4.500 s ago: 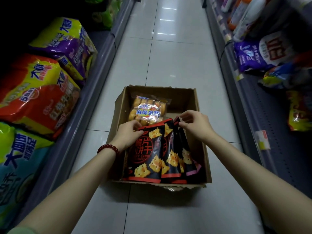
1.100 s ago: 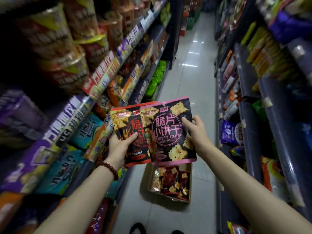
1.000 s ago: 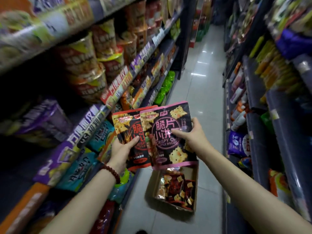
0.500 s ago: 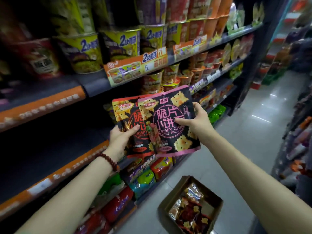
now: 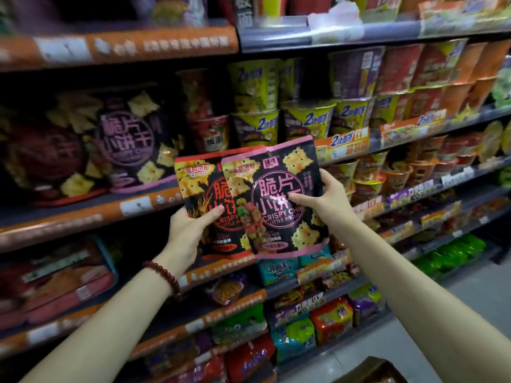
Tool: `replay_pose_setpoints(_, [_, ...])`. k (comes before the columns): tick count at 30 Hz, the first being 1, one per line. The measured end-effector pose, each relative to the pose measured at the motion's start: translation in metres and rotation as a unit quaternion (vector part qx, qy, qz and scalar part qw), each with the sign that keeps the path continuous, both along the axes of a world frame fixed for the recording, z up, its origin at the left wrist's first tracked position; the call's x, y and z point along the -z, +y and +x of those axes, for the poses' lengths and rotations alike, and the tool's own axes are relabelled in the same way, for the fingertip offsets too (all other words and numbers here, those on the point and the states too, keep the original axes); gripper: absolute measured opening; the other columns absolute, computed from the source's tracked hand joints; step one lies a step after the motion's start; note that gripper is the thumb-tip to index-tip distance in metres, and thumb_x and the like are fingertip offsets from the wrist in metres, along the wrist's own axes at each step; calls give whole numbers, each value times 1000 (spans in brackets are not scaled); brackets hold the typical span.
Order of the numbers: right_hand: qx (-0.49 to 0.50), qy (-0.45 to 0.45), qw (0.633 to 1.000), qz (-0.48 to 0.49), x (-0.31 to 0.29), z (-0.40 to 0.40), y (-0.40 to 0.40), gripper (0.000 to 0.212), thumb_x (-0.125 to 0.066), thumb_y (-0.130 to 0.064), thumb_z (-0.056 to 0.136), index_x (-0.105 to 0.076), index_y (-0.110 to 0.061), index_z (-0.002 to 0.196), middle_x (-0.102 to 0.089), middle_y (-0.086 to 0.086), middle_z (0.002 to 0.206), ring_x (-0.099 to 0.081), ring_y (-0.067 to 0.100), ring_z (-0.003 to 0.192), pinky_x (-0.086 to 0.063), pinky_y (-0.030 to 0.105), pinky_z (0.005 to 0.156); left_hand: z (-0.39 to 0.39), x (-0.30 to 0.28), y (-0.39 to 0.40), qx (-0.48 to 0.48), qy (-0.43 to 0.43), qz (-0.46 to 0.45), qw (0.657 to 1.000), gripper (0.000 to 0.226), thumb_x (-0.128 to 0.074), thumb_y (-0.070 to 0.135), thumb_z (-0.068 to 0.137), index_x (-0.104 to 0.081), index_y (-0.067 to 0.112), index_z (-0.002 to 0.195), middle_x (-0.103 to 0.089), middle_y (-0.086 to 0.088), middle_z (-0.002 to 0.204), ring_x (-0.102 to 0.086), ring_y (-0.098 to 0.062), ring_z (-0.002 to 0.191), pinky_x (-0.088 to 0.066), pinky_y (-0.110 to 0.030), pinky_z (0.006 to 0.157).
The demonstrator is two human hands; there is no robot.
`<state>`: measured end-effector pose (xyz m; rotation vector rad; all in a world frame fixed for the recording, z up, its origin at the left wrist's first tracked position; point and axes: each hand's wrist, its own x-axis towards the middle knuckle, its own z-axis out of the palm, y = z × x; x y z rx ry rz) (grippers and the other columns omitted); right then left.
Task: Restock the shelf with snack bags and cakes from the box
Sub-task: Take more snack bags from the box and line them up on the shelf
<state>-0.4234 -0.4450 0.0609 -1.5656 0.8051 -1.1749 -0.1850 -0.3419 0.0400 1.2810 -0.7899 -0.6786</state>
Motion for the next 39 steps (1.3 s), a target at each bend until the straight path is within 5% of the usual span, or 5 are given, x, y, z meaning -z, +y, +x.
replay_pose_setpoints(8, [-108, -8, 992, -65, -44, 118, 22, 46, -81, -11, 72, -60, -16, 112, -71, -6, 102, -69, 4, 89, -55, 18, 70, 95, -40, 73, -105, -22, -39, 993, 30, -77, 12, 75, -62, 19, 101, -70, 5, 98, -66, -3, 87, -50, -21, 71])
replay_pose_setpoints(19, [-154, -76, 983, -68, -81, 239, 43, 38, -83, -12, 69, -61, -24, 98, -73, -2, 100, -71, 13, 92, -57, 35, 79, 205, -99, 140, -160, -76, -80, 981, 30, -76, 20, 72, -63, 24, 99, -69, 6, 105, -63, -8, 98, -49, -28, 81])
replay_pose_setpoints(24, [-152, -113, 981, -51, -101, 269, 38, 40, -83, -9, 68, -62, -22, 100, -73, 1, 101, -71, 18, 92, -57, 38, 80, 240, -121, 137, -170, -112, -93, 975, 30, -74, 13, 78, -61, 21, 103, -67, 8, 103, -62, -4, 98, -49, -23, 80])
replay_pose_setpoints(34, [-114, -175, 978, -9, -97, 288, 20, 35, -79, -4, 72, -62, -22, 96, -72, 2, 98, -70, 23, 94, -56, 45, 86, 271, -113, 118, -184, -183, -53, 964, 59, -78, 28, 72, -56, 12, 125, -65, 0, 116, -61, -17, 109, -49, -37, 94])
replay_pose_setpoints(39, [-123, -183, 975, -34, -108, 292, 15, 36, -78, -2, 72, -62, -19, 98, -72, 5, 101, -70, 24, 96, -57, 42, 85, 279, -111, 120, -181, -174, -48, 967, 49, -77, 26, 73, -57, 17, 117, -66, 2, 114, -61, -16, 109, -49, -42, 97])
